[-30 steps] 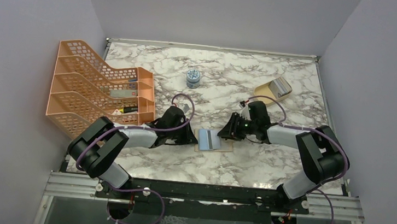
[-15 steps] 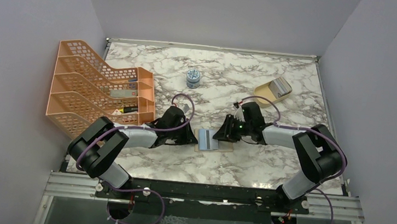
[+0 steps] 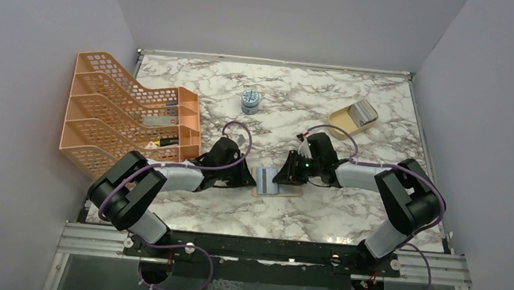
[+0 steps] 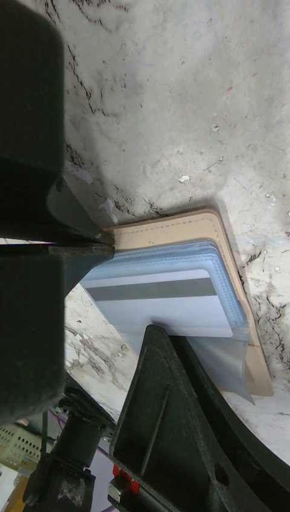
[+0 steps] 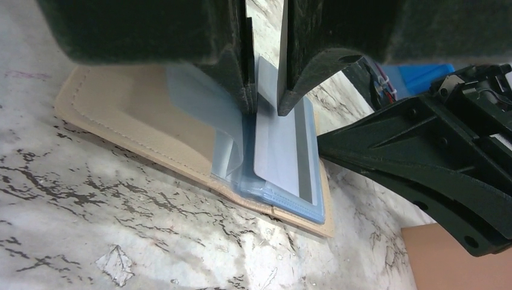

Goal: Put the credit cards into the card holder
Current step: Insert the credit card into the card holder, then pick up the credit card from the storage box.

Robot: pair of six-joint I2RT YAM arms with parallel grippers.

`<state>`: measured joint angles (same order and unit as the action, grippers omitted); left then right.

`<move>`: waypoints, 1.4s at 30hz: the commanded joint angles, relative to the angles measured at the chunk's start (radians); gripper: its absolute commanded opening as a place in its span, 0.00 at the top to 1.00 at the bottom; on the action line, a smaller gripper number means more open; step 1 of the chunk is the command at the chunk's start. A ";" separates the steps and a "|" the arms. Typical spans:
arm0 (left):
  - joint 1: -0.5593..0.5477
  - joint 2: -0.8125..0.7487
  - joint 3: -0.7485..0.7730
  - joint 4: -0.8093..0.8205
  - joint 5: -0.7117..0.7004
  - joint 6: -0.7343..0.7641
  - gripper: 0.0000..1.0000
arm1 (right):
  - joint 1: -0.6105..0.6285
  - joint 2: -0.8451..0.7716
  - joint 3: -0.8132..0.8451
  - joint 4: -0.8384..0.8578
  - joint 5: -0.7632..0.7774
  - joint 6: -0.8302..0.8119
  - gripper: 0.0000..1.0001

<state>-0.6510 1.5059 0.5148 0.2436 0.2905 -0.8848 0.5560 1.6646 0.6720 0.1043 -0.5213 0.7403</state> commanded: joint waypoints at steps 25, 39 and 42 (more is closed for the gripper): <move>-0.012 -0.104 0.008 -0.103 -0.035 0.041 0.64 | 0.021 -0.108 0.229 -0.340 0.276 -0.236 0.64; -0.012 -0.264 0.099 -0.286 -0.055 0.148 0.22 | -0.079 0.080 0.685 -0.566 0.883 -0.533 0.62; -0.012 -0.300 0.151 -0.372 -0.073 0.194 0.02 | -0.108 0.129 0.742 -0.559 0.978 -0.616 0.60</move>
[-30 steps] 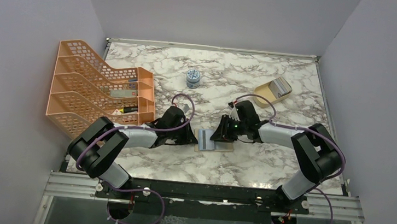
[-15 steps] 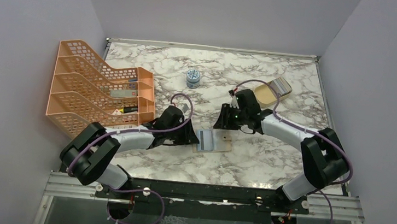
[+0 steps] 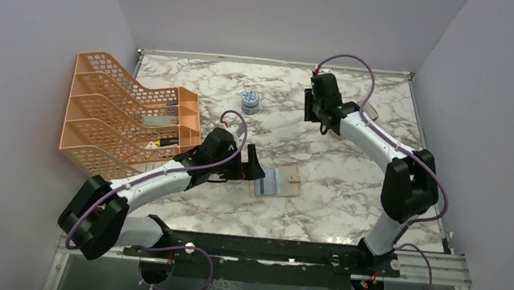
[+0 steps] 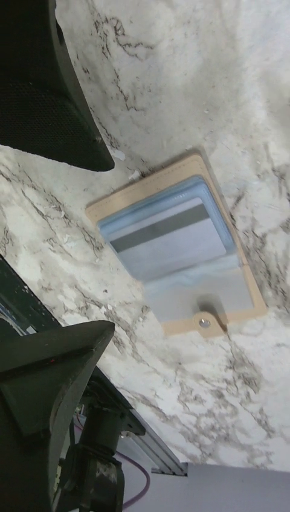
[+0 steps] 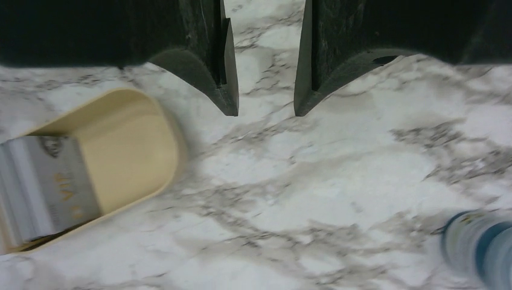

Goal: Put the credit cards into the card holder
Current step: Pick up the credit card from the storage box.

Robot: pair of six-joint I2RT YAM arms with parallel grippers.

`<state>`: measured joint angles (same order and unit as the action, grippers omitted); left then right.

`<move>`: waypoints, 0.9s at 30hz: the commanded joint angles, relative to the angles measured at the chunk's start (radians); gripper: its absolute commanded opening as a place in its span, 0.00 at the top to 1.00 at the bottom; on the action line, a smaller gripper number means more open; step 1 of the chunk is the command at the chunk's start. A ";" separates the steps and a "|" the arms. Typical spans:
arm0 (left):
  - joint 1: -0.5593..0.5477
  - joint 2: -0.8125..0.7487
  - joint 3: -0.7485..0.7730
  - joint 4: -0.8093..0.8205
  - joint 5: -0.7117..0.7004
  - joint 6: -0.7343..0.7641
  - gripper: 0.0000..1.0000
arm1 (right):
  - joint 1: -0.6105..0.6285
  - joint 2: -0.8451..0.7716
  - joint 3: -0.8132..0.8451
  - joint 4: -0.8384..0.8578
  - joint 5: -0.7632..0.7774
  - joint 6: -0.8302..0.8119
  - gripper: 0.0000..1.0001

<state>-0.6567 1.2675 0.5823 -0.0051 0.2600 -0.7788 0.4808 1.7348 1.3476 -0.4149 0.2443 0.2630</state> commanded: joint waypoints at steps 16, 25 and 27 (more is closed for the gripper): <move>-0.004 -0.145 0.271 -0.408 0.037 0.321 0.01 | -0.224 0.298 0.250 -0.034 0.430 -0.409 0.53; -0.002 -0.165 0.258 -0.412 0.017 0.326 0.01 | -0.248 0.363 0.271 0.003 0.456 -0.469 0.50; 0.001 -0.174 0.258 -0.412 0.015 0.326 0.01 | -0.254 0.376 0.278 0.004 0.463 -0.474 0.50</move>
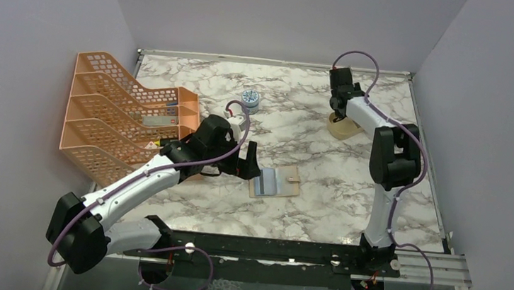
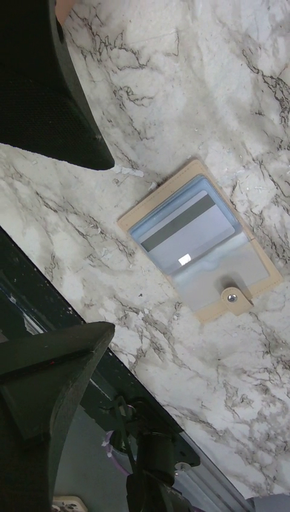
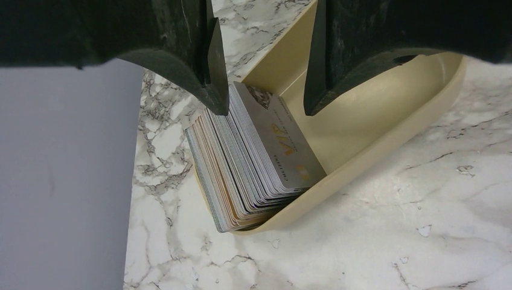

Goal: Put the credit cards into the card holder
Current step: Pick up the credit card from the storage box.

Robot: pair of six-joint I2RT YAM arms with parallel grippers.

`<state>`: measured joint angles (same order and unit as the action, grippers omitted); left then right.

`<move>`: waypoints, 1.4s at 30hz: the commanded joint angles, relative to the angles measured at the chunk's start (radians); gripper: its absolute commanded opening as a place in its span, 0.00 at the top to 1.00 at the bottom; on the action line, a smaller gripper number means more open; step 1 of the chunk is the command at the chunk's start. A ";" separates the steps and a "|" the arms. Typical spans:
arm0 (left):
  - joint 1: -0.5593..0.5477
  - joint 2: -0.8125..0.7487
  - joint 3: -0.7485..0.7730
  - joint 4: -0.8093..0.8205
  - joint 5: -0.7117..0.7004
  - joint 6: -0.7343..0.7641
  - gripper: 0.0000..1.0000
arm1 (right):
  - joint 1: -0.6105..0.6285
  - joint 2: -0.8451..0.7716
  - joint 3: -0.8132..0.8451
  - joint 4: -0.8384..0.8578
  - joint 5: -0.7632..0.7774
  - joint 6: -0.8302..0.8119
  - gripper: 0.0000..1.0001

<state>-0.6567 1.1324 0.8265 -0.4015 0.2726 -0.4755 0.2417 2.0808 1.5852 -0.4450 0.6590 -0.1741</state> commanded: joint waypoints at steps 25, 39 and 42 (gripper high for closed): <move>0.068 -0.048 0.014 -0.015 0.050 0.028 0.01 | -0.037 0.094 0.085 0.036 0.095 -0.084 0.52; 0.091 -0.052 0.008 -0.004 0.074 0.023 0.01 | -0.038 0.092 0.077 0.011 0.035 -0.091 0.52; 0.094 -0.057 0.007 -0.002 0.072 0.022 0.01 | -0.040 0.109 0.079 0.005 0.060 -0.091 0.51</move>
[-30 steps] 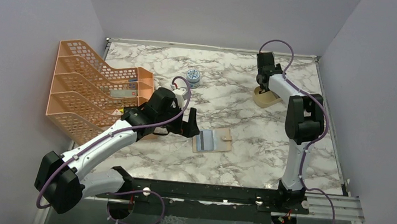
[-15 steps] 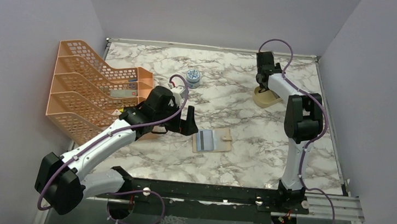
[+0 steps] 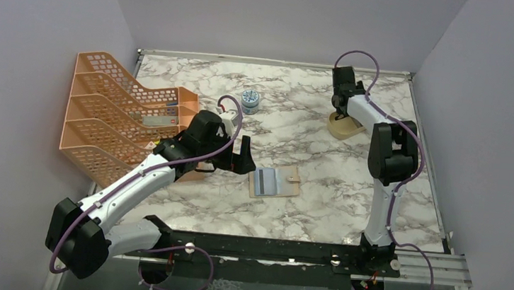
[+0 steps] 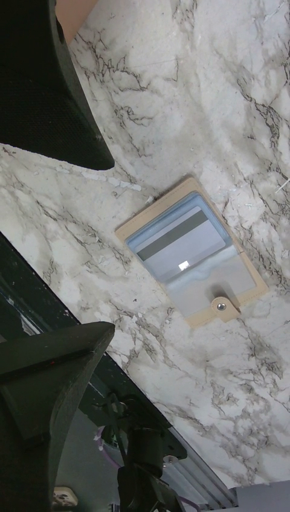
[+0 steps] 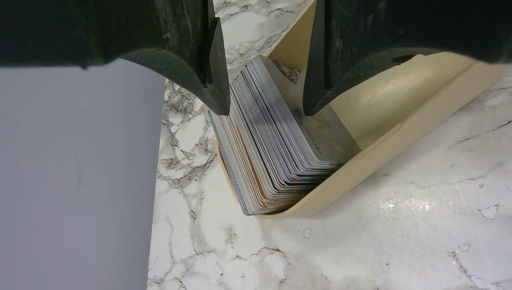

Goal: Put the credit cards into the card holder
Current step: Pick up the credit card from the storage box.

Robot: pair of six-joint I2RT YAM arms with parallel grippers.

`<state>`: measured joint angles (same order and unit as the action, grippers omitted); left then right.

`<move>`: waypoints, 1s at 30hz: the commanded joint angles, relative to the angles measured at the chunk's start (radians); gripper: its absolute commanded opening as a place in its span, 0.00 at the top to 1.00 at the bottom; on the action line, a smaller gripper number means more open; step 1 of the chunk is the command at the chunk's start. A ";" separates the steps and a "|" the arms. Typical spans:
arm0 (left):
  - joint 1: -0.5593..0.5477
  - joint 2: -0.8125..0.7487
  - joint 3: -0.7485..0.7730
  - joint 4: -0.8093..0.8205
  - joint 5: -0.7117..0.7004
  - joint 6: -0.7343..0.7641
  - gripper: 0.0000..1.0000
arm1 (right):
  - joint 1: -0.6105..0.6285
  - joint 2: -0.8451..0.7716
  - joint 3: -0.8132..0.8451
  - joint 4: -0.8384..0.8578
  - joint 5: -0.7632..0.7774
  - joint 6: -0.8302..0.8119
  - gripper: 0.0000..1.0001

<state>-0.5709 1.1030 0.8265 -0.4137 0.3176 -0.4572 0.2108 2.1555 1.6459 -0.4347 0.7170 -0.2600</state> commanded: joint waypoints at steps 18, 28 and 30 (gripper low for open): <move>0.024 -0.028 0.002 0.019 0.038 -0.001 0.01 | -0.016 -0.008 0.006 0.048 0.046 -0.022 0.68; 0.028 -0.038 -0.002 0.023 0.044 -0.002 0.01 | -0.016 -0.015 0.008 0.040 0.040 -0.021 0.80; 0.029 -0.042 -0.004 0.027 0.043 0.000 0.01 | -0.016 -0.024 0.006 0.039 0.022 -0.021 0.82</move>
<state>-0.5488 1.0882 0.8265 -0.4126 0.3328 -0.4576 0.2073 2.1719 1.6459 -0.4252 0.7246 -0.2707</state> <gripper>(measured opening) 0.990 0.202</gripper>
